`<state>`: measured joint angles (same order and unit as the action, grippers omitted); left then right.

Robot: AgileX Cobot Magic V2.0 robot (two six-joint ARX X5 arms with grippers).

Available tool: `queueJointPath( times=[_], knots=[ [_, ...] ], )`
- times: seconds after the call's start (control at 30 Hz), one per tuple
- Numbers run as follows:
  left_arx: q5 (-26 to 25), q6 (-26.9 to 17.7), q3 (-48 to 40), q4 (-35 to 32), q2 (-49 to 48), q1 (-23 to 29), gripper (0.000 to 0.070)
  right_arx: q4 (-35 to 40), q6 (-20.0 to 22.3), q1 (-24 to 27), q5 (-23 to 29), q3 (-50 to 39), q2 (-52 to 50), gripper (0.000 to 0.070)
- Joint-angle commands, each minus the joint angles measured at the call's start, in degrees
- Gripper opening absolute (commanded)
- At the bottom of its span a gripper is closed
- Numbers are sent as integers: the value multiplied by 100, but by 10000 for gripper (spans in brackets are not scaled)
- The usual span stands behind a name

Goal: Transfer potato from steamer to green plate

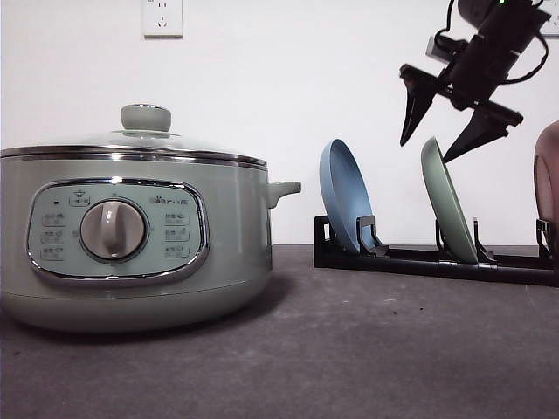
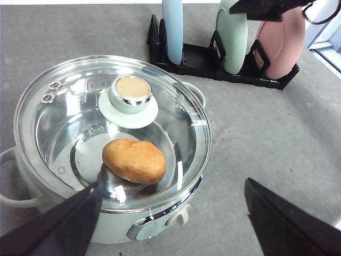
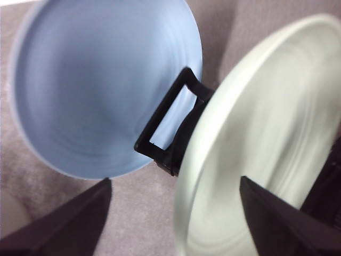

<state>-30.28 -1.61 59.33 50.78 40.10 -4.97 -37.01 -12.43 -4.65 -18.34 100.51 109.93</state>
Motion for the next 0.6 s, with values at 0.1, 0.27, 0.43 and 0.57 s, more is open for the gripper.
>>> queueJointPath(
  times=[0.1, 0.27, 0.43, 0.57],
  knots=[
    [-31, -31, 136, -61, 28, -9, 546, 102, -65, -41, 150, 151, 134, 212],
    [-31, -31, 136, -61, 28, -9, 546, 119, -67, -41, 148, 151, 131, 70],
    [-31, -33, 136, -63, 28, -9, 546, 121, -67, -41, 132, 163, 120, 2],
    [-31, -31, 136, -63, 28, -9, 546, 103, -67, -41, 123, 186, 31, 2]
  ],
)
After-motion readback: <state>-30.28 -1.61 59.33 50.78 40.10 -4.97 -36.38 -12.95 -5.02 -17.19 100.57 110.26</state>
